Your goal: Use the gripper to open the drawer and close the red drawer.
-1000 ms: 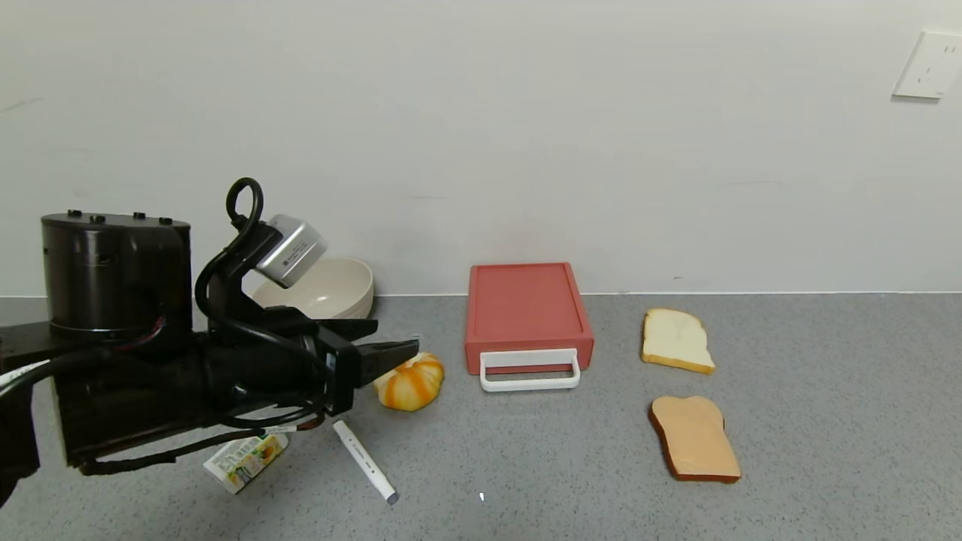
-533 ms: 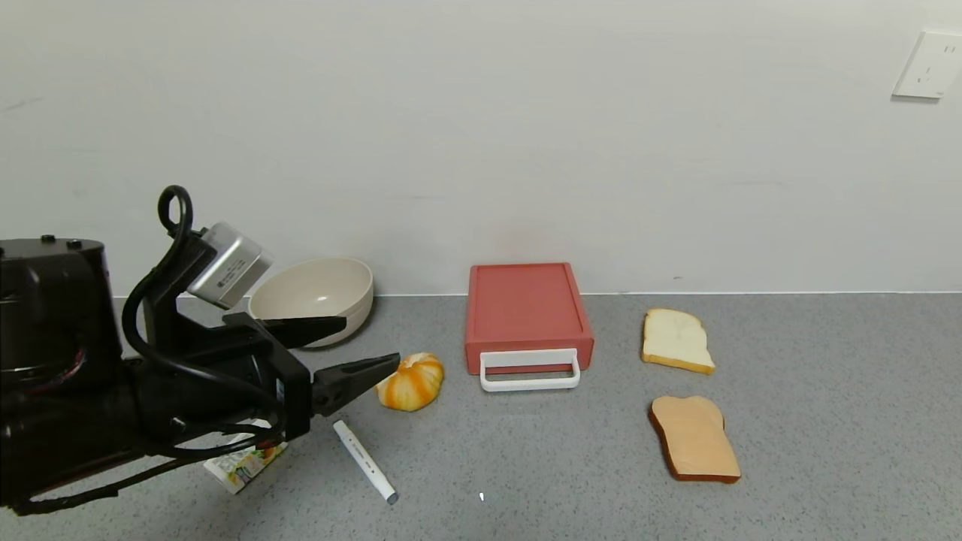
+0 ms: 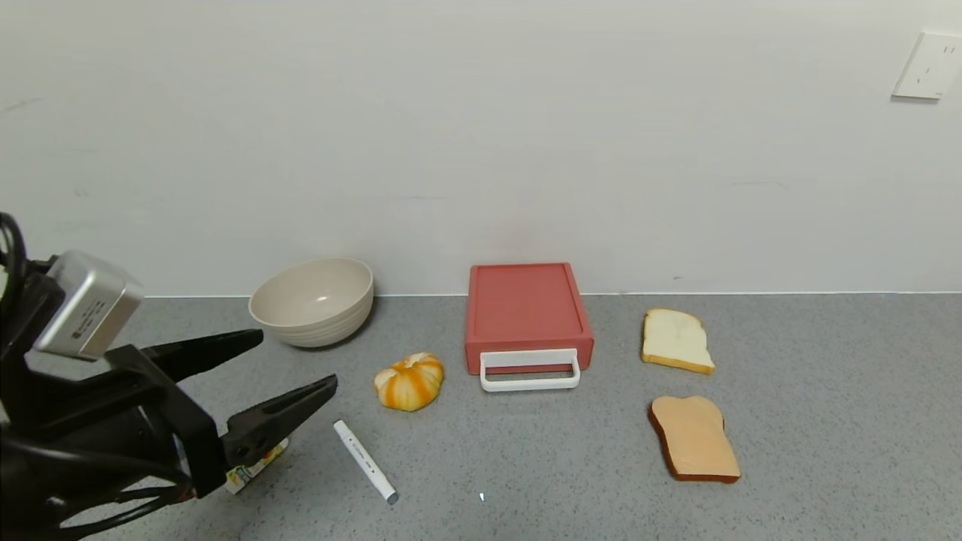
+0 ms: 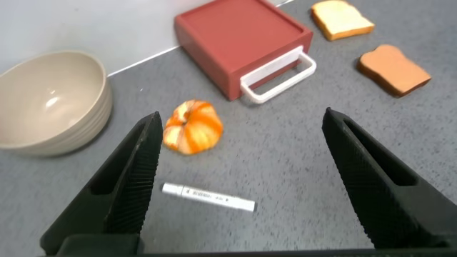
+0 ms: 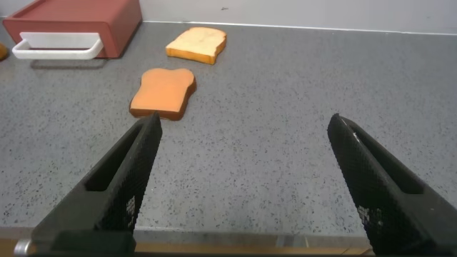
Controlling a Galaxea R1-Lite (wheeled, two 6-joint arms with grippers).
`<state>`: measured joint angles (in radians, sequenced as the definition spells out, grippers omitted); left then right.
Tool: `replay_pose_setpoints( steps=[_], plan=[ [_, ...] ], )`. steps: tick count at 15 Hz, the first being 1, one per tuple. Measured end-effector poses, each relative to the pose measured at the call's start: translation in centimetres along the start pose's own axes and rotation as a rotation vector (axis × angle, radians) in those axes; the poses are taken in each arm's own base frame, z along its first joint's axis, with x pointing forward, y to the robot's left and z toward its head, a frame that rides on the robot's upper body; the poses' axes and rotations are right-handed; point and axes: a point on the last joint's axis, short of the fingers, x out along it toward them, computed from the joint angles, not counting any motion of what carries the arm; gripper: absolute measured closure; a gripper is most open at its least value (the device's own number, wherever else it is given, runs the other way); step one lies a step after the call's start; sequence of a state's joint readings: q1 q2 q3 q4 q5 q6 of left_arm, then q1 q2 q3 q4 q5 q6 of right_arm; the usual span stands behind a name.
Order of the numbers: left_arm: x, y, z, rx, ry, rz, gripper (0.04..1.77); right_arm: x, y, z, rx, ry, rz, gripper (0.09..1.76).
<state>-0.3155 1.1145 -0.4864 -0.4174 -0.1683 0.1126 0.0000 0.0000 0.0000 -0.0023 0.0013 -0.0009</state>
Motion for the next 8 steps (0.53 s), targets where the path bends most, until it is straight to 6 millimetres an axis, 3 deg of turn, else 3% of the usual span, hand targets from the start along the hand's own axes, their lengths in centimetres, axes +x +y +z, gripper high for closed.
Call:
replay_pose_setpoints(
  steps=[8],
  plan=[
    [-5.9, -0.3, -0.8, -0.008, -0.025, 0.141, 0.13, 0.0, 0.0, 0.0, 0.0, 0.0, 0.0, 0.14]
  ],
)
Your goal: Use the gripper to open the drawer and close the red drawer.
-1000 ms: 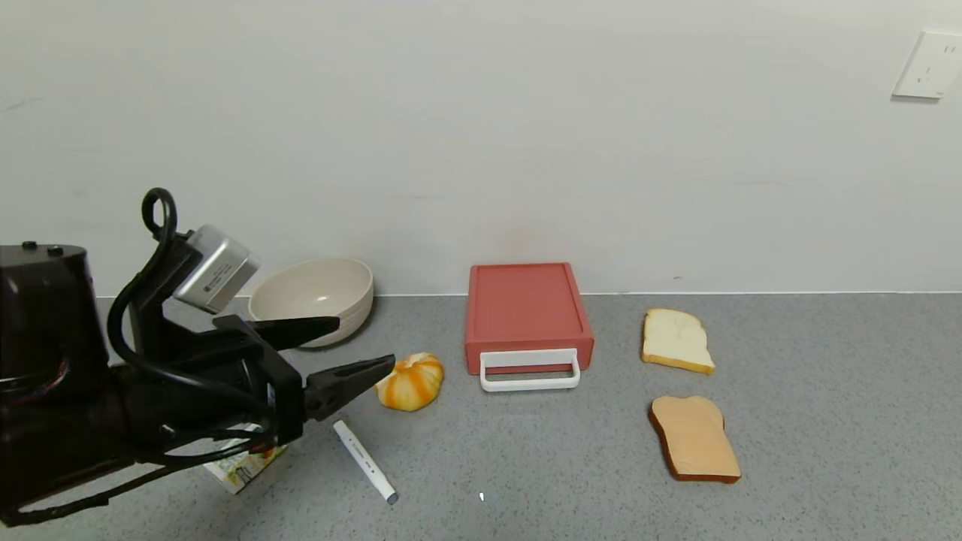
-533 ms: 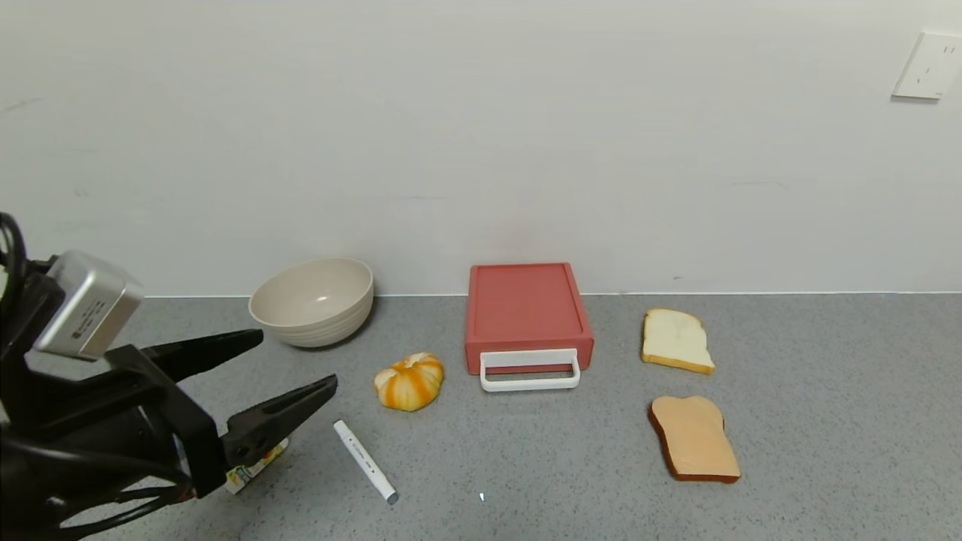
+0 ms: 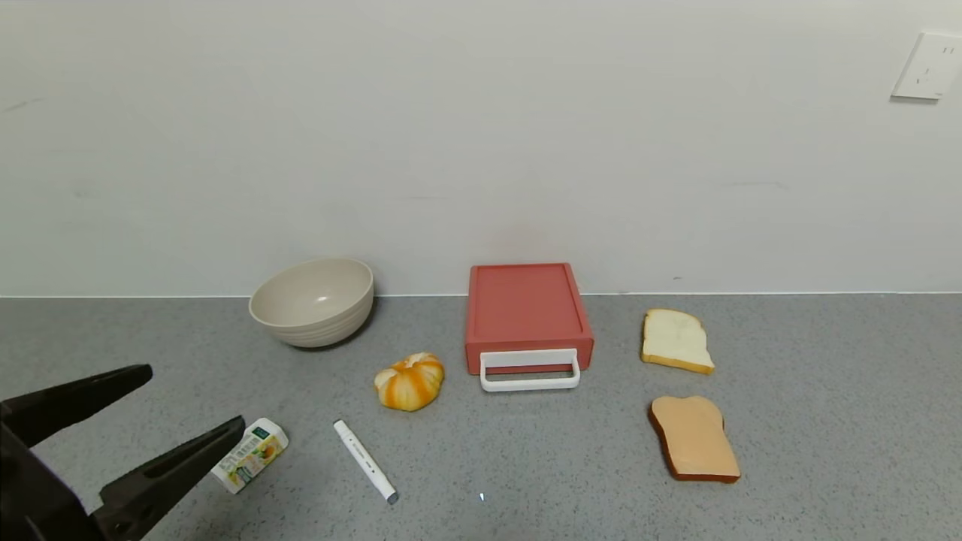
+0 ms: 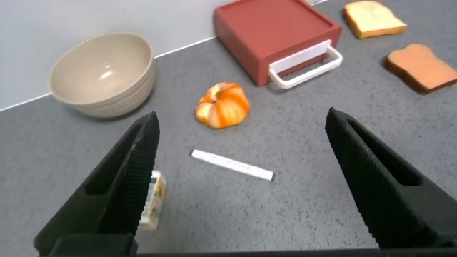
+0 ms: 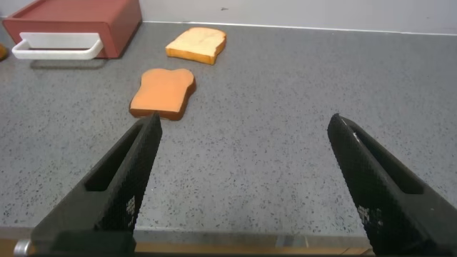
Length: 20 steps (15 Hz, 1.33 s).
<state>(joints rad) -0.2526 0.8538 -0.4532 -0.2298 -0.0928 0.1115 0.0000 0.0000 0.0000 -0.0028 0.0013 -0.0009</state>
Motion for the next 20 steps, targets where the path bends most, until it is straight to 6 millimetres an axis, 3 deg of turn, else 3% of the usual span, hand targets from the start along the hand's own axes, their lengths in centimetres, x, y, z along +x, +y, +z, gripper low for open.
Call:
replay_pose_setpoints(
  steps=[12, 20],
  plan=[
    [-9.3, -0.5, -1.6, -0.02, -0.148, 0.42, 0.11, 0.0, 0.0, 0.0, 0.0, 0.0, 0.0, 0.14],
    [-13.0, -2.5, -5.7, -0.051, -0.221, 0.487, 0.1, 0.0, 0.0, 0.0, 0.001, 0.0, 0.0, 0.14]
  ],
)
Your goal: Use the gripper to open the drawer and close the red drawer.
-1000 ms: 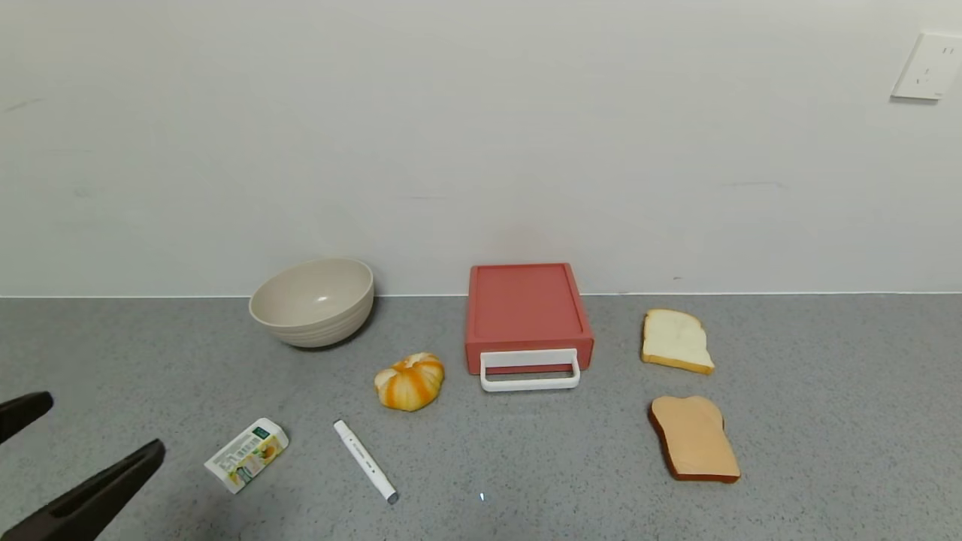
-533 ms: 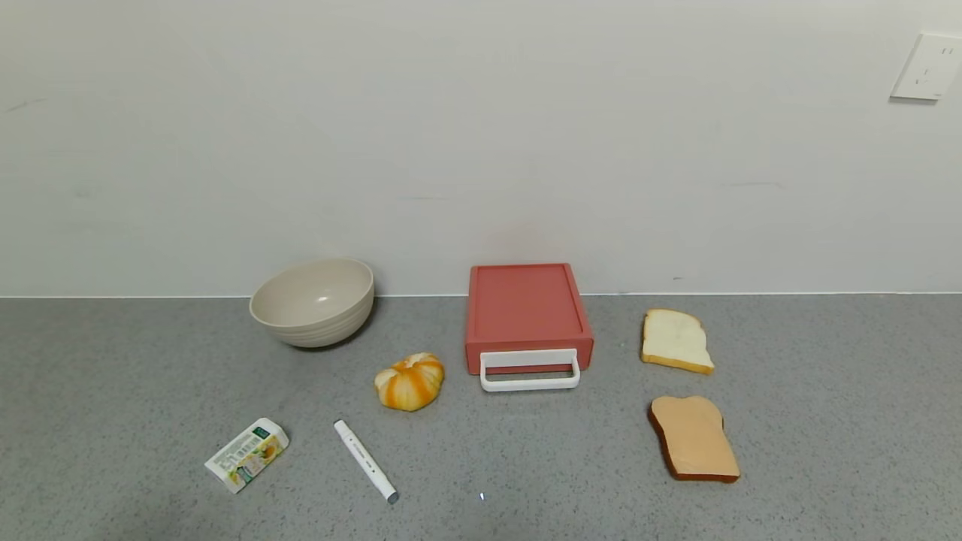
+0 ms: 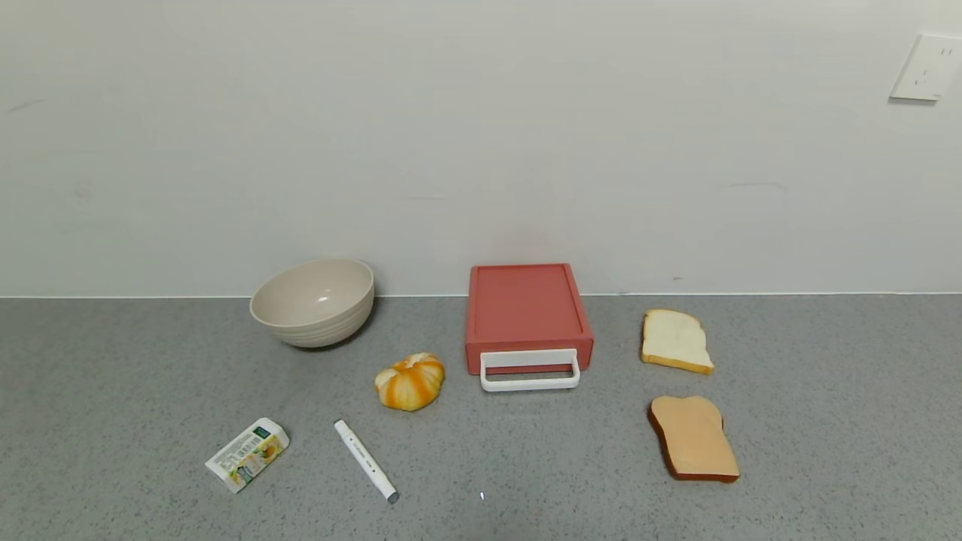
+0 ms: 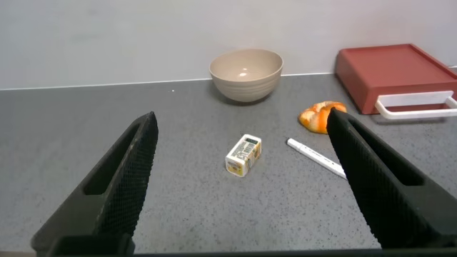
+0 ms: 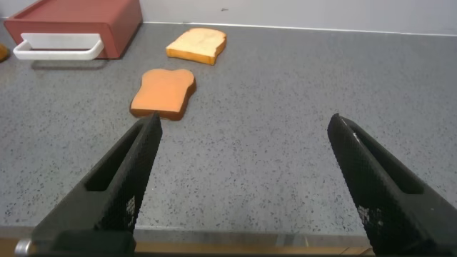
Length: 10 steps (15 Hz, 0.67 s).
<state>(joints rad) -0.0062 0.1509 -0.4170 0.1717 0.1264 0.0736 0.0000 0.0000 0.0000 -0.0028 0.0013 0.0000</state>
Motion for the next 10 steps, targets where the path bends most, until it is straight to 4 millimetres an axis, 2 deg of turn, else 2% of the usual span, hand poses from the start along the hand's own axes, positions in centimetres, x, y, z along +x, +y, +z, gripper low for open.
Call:
replay_pose_setpoints(
  steps=[4, 8, 10],
  plan=[
    [-0.4, -0.5, -3.4, -0.019, -0.02, -0.1, 0.1, 0.0, 0.0, 0.0, 0.0, 0.0, 0.0, 0.14],
    [0.8, -0.8, -6.6, -0.038, -0.073, -0.098, 0.1, 0.0, 0.0, 0.0, 0.0, 0.0, 0.0, 0.14],
    [1.2, -1.0, -8.1, -0.037, -0.039, -0.099, 0.1, 0.0, 0.0, 0.0, 0.0, 0.0, 0.0, 0.14]
  ],
)
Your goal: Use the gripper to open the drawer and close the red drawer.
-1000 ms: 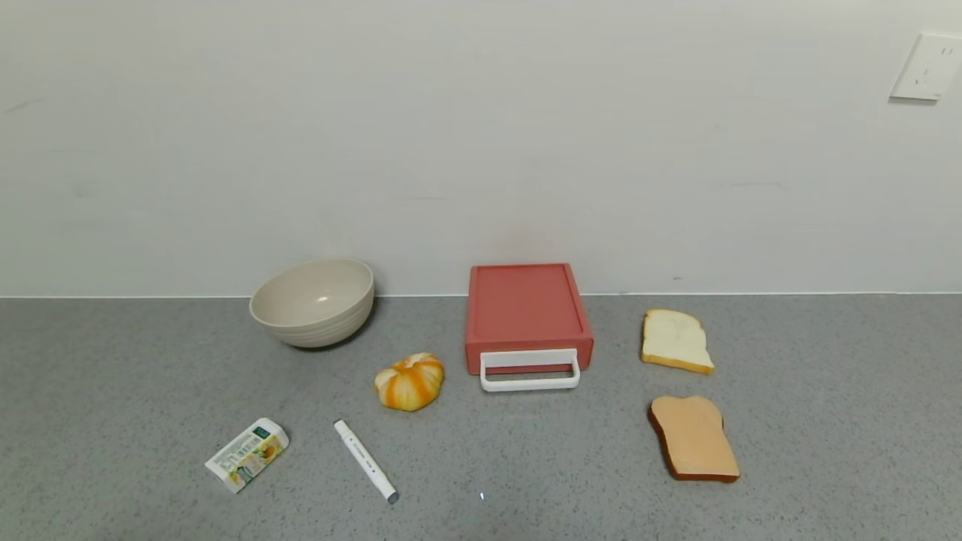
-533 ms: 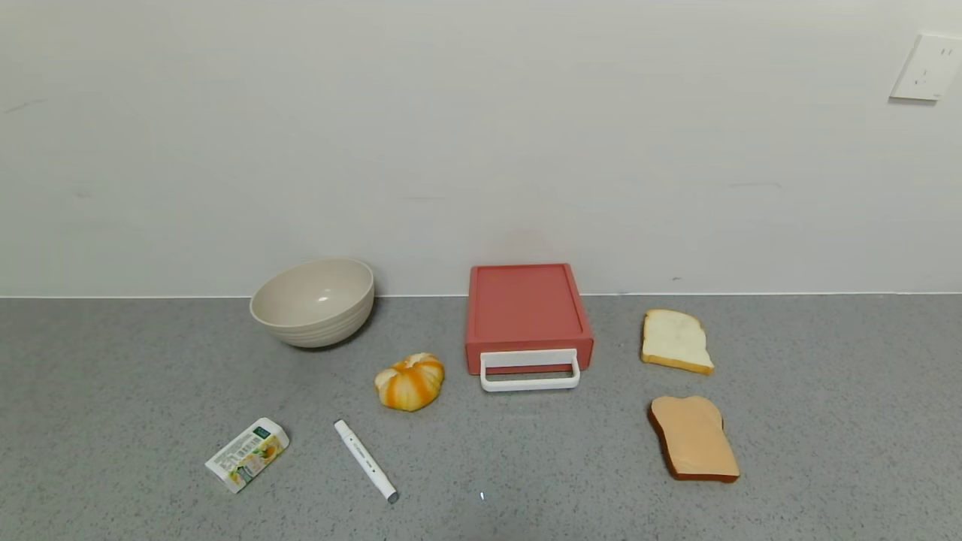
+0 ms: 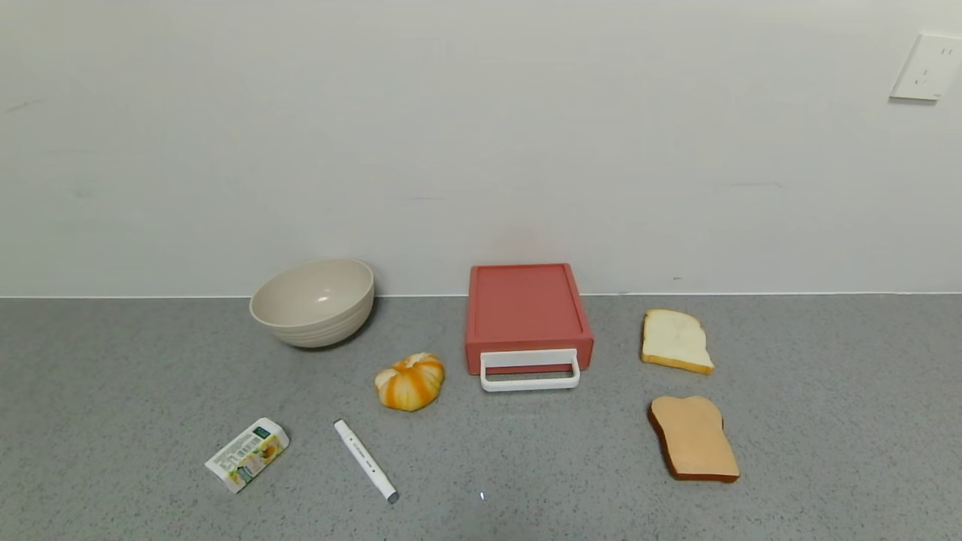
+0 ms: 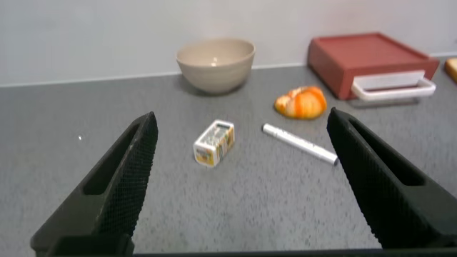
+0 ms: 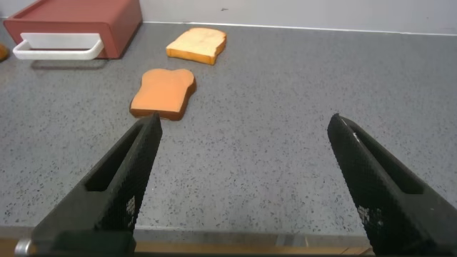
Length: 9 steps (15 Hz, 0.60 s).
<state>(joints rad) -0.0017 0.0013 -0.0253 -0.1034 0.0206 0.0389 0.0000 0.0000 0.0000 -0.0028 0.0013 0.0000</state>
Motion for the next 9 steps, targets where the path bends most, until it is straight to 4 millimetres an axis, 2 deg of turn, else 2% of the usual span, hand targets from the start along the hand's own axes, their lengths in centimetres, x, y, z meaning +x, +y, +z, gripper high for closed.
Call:
replay_pose_setpoints(
  steps=[4, 9],
  plan=[
    [0.0, -0.1, -1.7, 0.004, 0.123, -0.012, 0.09, 0.0, 0.0, 0.0, 0.0, 0.0, 0.0, 0.14],
    [0.0, -0.1, -1.8, -0.013, 0.135, -0.007, 0.09, 0.0, 0.0, 0.0, 0.0, 0.0, 0.0, 0.14]
  ],
)
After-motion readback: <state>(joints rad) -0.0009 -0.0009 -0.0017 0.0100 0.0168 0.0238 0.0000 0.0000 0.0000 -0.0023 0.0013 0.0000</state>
